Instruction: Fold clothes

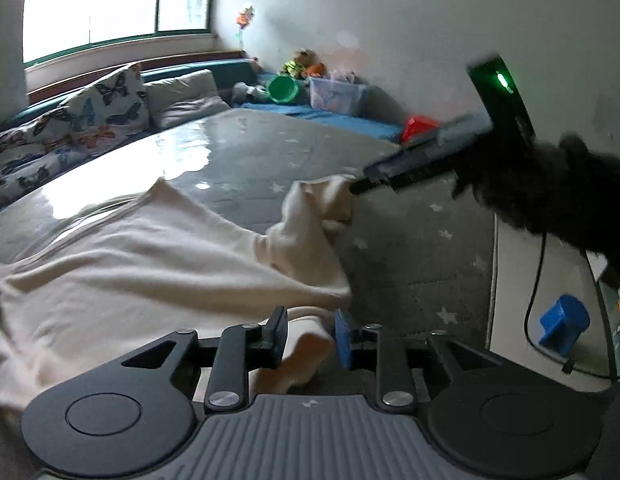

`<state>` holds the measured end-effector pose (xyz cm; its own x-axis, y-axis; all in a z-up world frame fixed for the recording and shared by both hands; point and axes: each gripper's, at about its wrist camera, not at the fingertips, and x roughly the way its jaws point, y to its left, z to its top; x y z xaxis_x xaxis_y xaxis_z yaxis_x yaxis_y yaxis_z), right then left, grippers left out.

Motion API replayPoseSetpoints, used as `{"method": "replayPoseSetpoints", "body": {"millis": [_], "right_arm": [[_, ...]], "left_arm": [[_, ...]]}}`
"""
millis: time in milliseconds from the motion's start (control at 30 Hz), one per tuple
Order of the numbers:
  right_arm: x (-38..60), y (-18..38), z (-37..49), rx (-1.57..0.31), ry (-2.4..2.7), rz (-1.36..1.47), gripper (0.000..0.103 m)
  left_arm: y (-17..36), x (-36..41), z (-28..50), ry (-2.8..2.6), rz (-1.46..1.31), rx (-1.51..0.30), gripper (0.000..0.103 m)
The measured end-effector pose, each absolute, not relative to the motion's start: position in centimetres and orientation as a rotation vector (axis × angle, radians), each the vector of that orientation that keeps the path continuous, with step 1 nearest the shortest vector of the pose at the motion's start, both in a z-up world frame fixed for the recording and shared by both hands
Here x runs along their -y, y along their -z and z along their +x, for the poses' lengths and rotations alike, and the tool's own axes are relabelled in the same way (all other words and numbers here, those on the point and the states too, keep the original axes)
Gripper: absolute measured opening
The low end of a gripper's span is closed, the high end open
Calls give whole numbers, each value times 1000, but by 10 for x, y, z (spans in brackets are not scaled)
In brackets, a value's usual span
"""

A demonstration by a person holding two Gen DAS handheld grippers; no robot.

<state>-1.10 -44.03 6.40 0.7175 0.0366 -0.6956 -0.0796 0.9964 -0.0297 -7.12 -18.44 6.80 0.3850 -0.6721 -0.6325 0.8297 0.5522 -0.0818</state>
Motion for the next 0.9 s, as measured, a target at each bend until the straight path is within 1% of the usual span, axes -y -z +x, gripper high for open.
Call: {"method": "replayPoseSetpoints", "body": {"millis": [67,167,200,267,367,500,567,600,633,667,700,800,900], "right_arm": [[454,-61,-3,-794,-36,-6,36],[471,-54,4,-803,44,37,36],[479,-53,5,-800,58,81,36],[496,-56,6,-791,60,200,36],[514,-58,12,-783,57,356,36],[529,-42,26,-842,75,448,36],[530,-30,29,-884,71,450,34],[526,-28,29,-893,69,443,25],[521,-29,30,-893,64,424,12],[517,-32,31,-890,57,401,8],[513,-36,33,-879,51,377,7],[502,-67,35,-758,30,291,6],[497,-104,26,-555,16,221,6]], "left_arm": [[-60,196,-70,993,287,-682,33],[-48,208,-71,1000,332,-698,32],[-43,210,-70,1000,346,-706,24],[-37,210,-70,1000,364,-714,14],[-36,207,-69,1018,361,-723,11],[-37,207,-72,1029,376,-709,12],[-39,207,-73,1016,369,-700,15],[-42,207,-73,1007,358,-691,18],[-44,207,-72,1000,349,-681,20],[-45,208,-72,997,342,-670,26],[-46,209,-72,995,340,-661,28],[-42,217,-69,997,362,-671,28],[-36,220,-67,997,370,-690,26]]}}
